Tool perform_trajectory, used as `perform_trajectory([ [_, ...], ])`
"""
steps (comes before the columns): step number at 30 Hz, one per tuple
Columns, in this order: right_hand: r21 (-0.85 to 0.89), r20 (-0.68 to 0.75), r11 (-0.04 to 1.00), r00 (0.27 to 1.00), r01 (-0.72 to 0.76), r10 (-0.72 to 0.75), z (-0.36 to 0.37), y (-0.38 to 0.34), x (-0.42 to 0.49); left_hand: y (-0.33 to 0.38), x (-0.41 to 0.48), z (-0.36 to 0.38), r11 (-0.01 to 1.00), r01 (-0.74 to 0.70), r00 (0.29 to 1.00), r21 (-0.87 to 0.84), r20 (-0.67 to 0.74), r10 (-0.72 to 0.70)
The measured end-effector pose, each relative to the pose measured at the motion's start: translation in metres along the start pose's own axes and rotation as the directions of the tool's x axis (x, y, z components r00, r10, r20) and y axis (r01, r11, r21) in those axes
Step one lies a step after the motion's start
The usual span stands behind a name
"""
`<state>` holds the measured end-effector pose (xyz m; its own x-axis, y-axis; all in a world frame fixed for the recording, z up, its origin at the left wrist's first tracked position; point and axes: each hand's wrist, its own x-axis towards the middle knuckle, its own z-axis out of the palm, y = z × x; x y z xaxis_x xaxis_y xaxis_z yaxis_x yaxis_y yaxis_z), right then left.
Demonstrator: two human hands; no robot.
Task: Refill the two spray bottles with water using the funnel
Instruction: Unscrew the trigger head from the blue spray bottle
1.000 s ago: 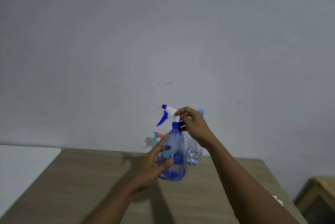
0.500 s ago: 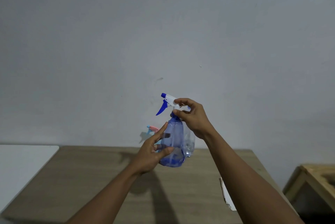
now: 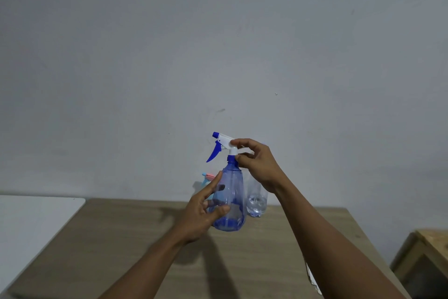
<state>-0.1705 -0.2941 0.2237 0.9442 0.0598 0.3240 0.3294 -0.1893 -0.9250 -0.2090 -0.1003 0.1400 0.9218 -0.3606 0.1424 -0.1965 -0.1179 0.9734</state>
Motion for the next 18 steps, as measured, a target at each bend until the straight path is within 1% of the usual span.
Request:
perform_trajectory([
  [5,-0.026,-0.031,0.999,0.999,0.023,-0.024,0.007,0.000,0.003,-0.001,0.002,0.000,1.000,-0.012,1.000,-0.001,-0.003,0.012],
  [8,-0.009,-0.017,1.000,1.000,0.009,-0.009,0.006,0.001,0.004,-0.001,0.003,-0.003,1.000,-0.011,1.000,-0.018,-0.002,0.011],
  [13,-0.015,-0.021,1.000,1.000,0.011,-0.011,0.009,0.000,0.006,-0.001,0.003,-0.005,0.999,-0.042,0.999,0.012,0.000,0.042],
  [18,-0.012,-0.064,1.000,0.998,0.011,-0.012,0.016,0.004,0.008,-0.003,0.003,-0.004,0.999,-0.037,0.999,-0.033,-0.016,0.037],
])
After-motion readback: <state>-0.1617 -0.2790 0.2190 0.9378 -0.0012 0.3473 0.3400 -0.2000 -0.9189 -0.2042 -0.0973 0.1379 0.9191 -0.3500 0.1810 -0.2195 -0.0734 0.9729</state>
